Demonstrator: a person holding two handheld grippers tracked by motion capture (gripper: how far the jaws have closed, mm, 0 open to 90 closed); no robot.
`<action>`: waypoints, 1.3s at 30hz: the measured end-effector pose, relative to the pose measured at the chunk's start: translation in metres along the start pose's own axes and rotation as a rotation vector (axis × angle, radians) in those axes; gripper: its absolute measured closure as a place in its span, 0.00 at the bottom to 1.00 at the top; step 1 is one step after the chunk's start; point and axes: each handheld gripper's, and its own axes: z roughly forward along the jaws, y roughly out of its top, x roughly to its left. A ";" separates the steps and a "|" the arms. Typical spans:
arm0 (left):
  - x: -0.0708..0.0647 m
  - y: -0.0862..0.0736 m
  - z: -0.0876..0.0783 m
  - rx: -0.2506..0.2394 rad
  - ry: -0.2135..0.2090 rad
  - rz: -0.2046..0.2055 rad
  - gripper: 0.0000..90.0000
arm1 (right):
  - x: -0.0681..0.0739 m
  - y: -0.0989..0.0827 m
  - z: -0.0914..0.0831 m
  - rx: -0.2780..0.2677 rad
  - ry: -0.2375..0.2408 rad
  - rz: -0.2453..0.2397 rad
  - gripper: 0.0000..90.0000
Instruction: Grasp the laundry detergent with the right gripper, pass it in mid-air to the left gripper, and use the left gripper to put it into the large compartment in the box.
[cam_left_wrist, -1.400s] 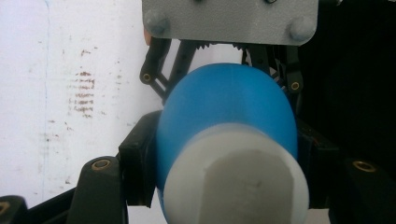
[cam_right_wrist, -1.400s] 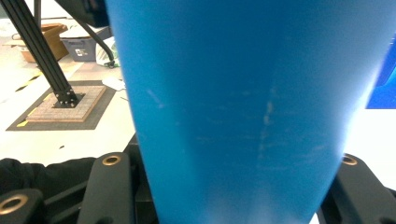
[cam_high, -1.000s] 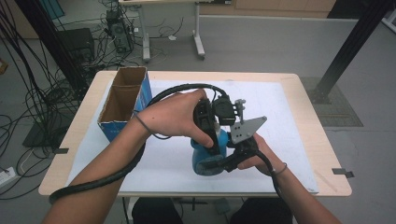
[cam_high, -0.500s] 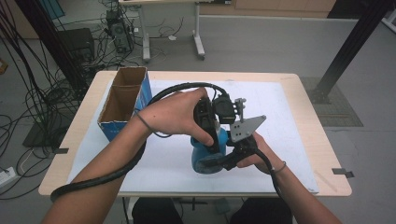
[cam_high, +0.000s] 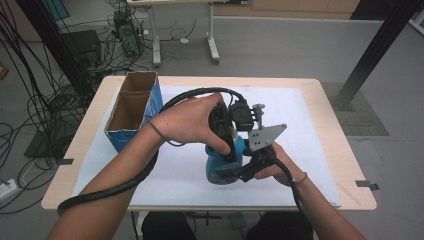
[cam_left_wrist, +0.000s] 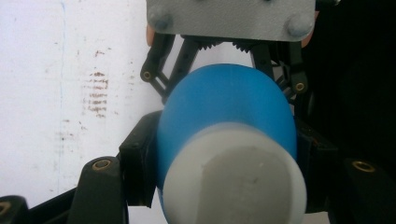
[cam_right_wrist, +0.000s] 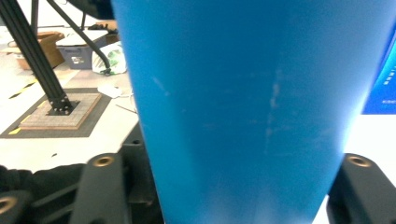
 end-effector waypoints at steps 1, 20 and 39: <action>0.000 0.000 0.000 0.001 0.000 -0.002 0.42 | 0.000 0.000 0.000 0.001 0.001 0.004 0.39; 0.003 -0.003 -0.002 0.014 -0.003 -0.036 0.42 | -0.001 0.004 0.001 -0.001 -0.058 0.019 0.02; 0.008 -0.010 -0.004 0.030 0.025 -0.151 0.42 | -0.006 0.010 -0.007 0.194 -0.053 0.085 0.03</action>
